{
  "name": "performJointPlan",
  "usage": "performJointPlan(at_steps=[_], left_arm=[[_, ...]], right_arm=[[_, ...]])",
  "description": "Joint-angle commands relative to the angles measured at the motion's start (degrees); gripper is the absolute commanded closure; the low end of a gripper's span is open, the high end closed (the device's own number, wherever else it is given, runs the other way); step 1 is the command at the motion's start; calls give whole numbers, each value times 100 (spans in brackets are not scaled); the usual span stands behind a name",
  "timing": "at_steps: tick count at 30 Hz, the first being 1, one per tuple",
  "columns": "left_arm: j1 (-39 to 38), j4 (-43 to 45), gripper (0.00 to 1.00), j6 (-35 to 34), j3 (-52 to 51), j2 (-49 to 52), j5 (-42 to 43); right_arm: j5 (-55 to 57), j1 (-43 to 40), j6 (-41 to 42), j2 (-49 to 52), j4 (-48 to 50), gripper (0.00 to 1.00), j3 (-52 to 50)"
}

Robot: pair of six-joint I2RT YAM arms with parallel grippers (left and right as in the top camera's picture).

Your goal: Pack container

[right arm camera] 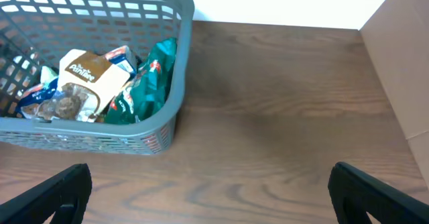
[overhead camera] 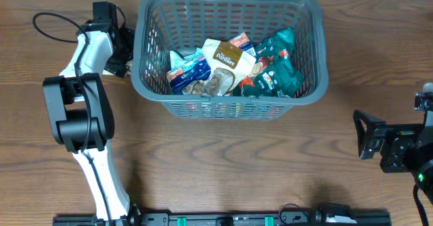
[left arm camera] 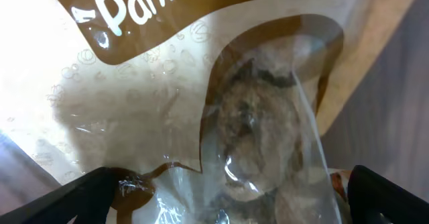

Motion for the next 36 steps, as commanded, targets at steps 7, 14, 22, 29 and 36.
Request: performJointPlan(at_steps=[7, 14, 22, 29, 36], left_arm=[[33, -420, 37, 461, -72, 568, 4], [168, -855, 94, 476, -72, 566, -42], [533, -1604, 94, 1351, -70, 507, -44], [828, -1700, 94, 1947, -70, -74, -164], [874, -1569, 94, 2277, -57, -1473, -914]], right_arm=[[20, -31, -57, 7, -7, 1, 31], [20, -31, -57, 7, -7, 1, 31], [20, -31, -57, 7, -7, 1, 31], [20, -31, -57, 7, -7, 1, 31], [20, -31, -57, 7, -7, 1, 31]])
